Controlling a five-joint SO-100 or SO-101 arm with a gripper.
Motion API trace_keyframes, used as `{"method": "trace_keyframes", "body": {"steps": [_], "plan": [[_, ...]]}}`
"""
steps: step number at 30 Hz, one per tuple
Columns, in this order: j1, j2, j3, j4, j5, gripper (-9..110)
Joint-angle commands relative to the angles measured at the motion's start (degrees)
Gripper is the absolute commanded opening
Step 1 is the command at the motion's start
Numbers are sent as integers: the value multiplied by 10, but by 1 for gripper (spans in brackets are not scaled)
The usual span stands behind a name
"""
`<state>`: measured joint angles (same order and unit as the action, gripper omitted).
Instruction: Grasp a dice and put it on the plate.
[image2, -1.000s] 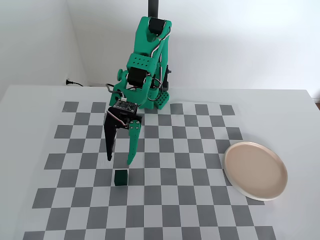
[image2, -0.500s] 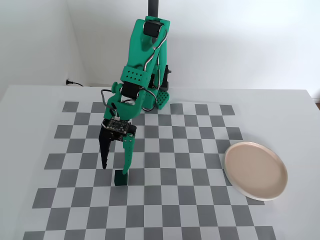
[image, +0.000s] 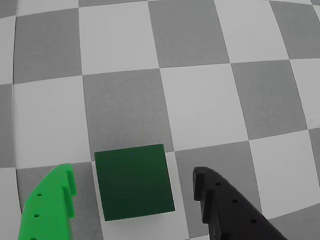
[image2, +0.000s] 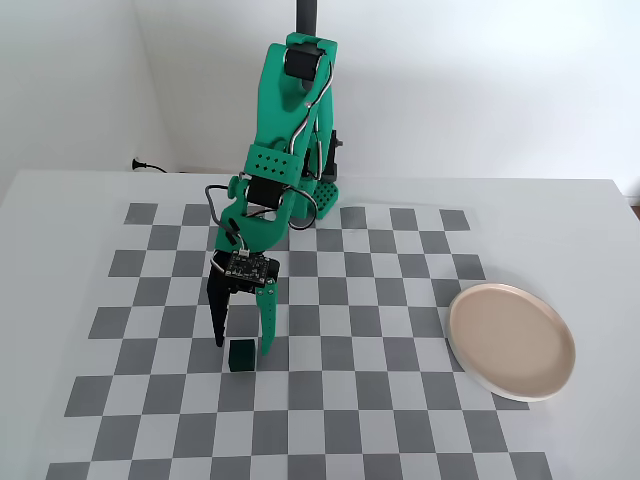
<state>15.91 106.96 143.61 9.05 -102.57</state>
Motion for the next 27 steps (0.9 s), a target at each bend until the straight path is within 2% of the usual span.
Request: {"method": "trace_keyframes", "body": {"steps": [1,18,23,27], "plan": [[-5,-12,-56,-26,-11,20],[-9,-142,-61,-127,-17,19],[-11,-150,-61,-128,-24,13],[-11,-150,-61,-128,-24,2]]}}
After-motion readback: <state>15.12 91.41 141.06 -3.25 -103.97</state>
